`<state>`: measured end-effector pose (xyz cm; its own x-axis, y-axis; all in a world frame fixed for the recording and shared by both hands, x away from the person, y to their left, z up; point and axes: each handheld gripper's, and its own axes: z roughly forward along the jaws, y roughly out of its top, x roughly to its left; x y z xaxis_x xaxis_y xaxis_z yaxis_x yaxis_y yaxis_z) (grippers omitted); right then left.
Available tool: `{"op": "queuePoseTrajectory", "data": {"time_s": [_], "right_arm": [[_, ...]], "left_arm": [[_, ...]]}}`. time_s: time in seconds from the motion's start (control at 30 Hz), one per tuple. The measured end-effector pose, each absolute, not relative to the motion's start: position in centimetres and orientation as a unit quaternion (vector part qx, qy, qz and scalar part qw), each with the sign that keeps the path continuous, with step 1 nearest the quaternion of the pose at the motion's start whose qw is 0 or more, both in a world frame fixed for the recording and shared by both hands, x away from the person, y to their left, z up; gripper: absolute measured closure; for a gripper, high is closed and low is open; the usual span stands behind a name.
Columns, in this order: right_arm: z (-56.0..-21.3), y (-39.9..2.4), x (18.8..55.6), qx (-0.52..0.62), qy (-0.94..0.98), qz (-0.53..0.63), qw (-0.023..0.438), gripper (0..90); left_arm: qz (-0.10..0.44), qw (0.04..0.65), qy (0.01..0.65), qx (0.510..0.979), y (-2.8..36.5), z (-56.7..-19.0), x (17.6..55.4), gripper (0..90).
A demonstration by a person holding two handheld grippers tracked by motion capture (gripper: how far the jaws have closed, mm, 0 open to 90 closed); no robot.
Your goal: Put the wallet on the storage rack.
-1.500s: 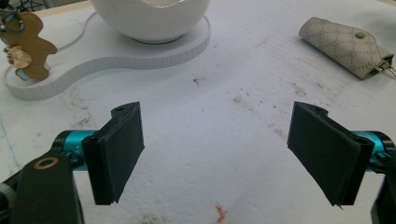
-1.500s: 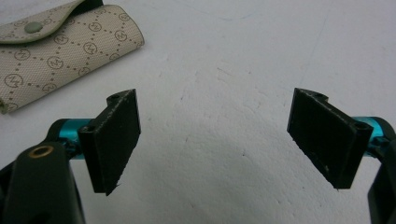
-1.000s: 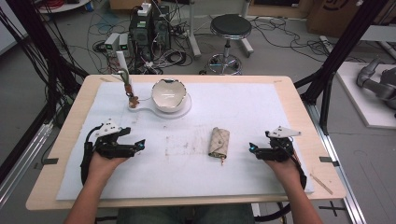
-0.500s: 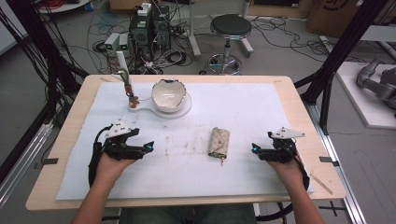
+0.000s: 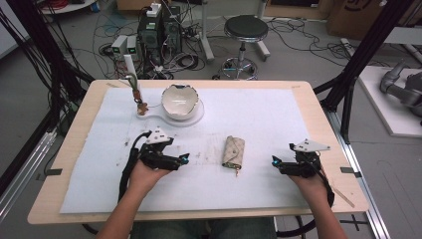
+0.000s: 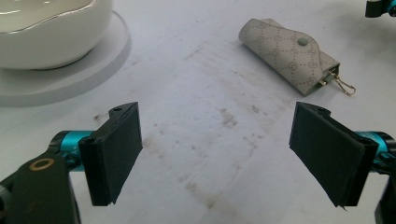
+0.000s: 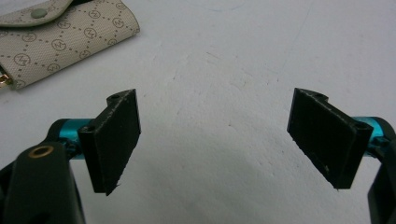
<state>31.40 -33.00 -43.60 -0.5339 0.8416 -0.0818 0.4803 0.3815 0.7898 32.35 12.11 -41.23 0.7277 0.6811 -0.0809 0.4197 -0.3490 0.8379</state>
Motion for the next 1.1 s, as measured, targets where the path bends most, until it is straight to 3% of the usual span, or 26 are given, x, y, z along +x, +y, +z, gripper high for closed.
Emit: {"op": "queuePoseTrajectory", "data": {"time_s": [0.5, 1.1], "right_arm": [[-43.7, -33.8, 31.1, 0.423, 0.790, 0.370, 0.245, 17.5], [-43.8, -33.2, 31.7, 0.416, 0.796, 0.368, 0.242, 17.5]], "left_arm": [[0.131, 0.426, 0.308, 0.841, 4.4, -41.8, 32.9, 14.9], [0.137, 0.414, 0.341, 0.833, -1.7, -43.2, 34.1, 14.5]]}}
